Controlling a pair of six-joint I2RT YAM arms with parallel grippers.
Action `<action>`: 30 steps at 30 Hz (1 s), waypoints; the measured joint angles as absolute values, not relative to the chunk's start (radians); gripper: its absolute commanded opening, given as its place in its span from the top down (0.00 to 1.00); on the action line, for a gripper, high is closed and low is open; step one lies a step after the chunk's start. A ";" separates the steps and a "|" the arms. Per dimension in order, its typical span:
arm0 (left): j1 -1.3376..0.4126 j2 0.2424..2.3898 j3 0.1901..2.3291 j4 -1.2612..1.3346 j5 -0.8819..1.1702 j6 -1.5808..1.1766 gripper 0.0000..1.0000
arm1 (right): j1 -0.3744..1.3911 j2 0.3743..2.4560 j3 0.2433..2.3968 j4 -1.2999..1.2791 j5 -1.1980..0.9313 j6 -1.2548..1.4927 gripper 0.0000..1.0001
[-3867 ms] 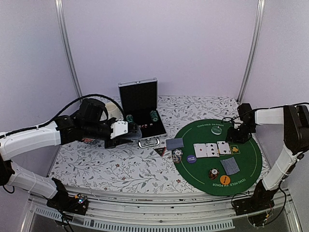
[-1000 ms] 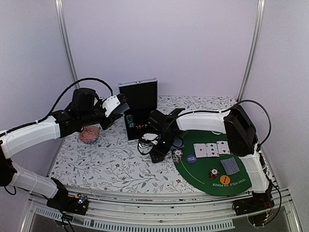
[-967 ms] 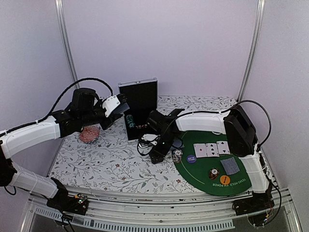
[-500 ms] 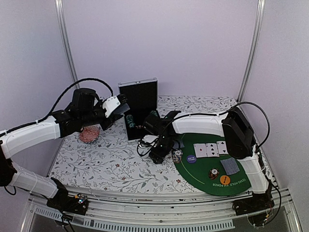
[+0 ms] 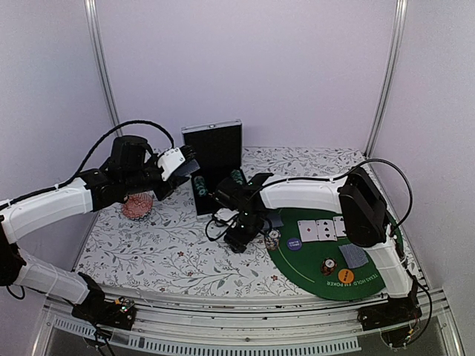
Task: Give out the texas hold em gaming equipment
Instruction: Pick up the all-in button from the center of the board.
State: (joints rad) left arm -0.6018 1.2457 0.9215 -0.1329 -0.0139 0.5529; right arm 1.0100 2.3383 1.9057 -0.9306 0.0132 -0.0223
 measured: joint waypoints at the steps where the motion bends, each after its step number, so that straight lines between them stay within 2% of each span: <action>1: -0.602 1.246 0.921 -0.133 -0.013 0.553 0.63 | 1.010 2.339 1.906 -0.931 0.014 -0.022 0.30; 9: -0.602 1.246 0.921 -0.134 -0.012 0.553 0.63 | 1.012 2.352 1.926 -0.930 0.020 -0.018 0.25; 14: -0.602 1.246 0.921 -0.134 -0.012 0.554 0.63 | 1.014 2.365 1.946 -0.926 0.021 -0.014 0.30; 19: -0.602 1.246 0.921 -0.134 -0.012 0.554 0.63 | 1.015 2.371 1.955 -0.928 0.023 -0.014 0.31; 24: -0.602 1.246 0.921 -0.135 -0.012 0.554 0.63 | 1.015 2.371 1.956 -0.928 0.026 -0.011 0.45; 30: -0.602 1.246 0.921 -0.136 -0.012 0.556 0.63 | 1.015 2.371 1.959 -0.928 0.028 0.002 0.52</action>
State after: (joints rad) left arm -0.6018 1.2457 0.9215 -0.1356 -0.0116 0.5564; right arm 1.0149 2.3707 1.9587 -0.9276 0.0284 0.0017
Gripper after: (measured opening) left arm 0.367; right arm 0.604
